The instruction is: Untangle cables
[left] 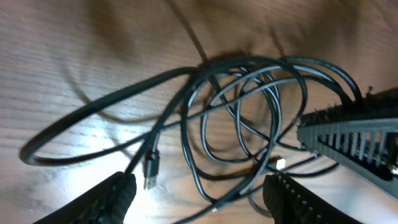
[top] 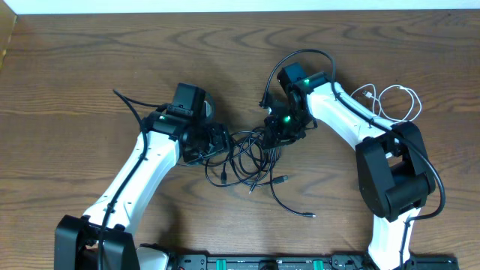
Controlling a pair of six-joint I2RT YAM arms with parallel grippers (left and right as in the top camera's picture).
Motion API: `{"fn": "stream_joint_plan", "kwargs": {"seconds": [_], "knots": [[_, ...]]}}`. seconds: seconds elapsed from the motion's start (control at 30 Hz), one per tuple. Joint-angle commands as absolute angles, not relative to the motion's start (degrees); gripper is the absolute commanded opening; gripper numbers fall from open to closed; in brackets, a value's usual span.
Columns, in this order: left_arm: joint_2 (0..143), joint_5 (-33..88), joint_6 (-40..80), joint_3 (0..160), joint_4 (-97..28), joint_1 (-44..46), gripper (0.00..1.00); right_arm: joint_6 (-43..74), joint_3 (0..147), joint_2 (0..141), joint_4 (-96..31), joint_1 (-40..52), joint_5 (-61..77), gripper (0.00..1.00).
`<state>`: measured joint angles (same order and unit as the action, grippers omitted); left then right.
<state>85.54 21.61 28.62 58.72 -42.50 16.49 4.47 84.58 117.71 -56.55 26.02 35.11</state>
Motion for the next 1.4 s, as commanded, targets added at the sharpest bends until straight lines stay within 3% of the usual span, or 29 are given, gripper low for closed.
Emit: {"fn": "stream_joint_plan", "kwargs": {"seconds": [0.0,0.1,0.57,0.63,0.7,0.73,0.77,0.93,1.1,1.3,1.37], "knots": [[85.89,14.44,28.10,59.44,-41.74,17.52,0.70,5.34,84.49,117.75,-56.66,26.35,34.00,0.12],[85.89,9.50,28.10,59.44,-41.50,17.82,0.71,5.32,84.49,117.75,-56.71,26.35,34.00,0.12],[86.06,9.58,28.62,52.10,-37.10,21.04,0.69,5.32,84.49,117.78,-56.60,26.35,34.00,0.13],[86.08,9.61,30.09,50.06,-35.48,21.26,0.62,5.32,84.47,117.75,-56.60,26.35,34.00,0.13],[86.08,9.65,30.74,49.47,-35.20,21.26,0.46,5.30,84.49,117.75,-56.62,26.35,33.98,0.13],[86.04,10.02,30.70,49.52,-35.18,21.23,0.22,5.30,84.47,117.75,-56.60,26.35,33.95,0.14],[85.95,10.35,30.68,49.63,-35.20,21.23,0.08,5.32,84.49,117.75,-56.60,26.35,33.98,0.15],[82.24,16.10,28.05,52.80,-36.73,19.46,0.08,5.32,84.49,117.75,-56.55,26.30,33.87,0.26],[74.78,16.49,28.12,54.85,-38.85,16.80,0.08,5.98,84.49,117.75,-55.64,26.24,32.49,0.26],[64.42,16.51,28.12,54.85,-39.38,14.55,0.08,10.28,84.49,117.78,-53.23,25.91,31.33,0.04],[61.39,17.04,28.12,54.87,-39.16,14.17,0.08,11.51,84.49,117.78,-52.40,25.91,29.23,0.01]]}}
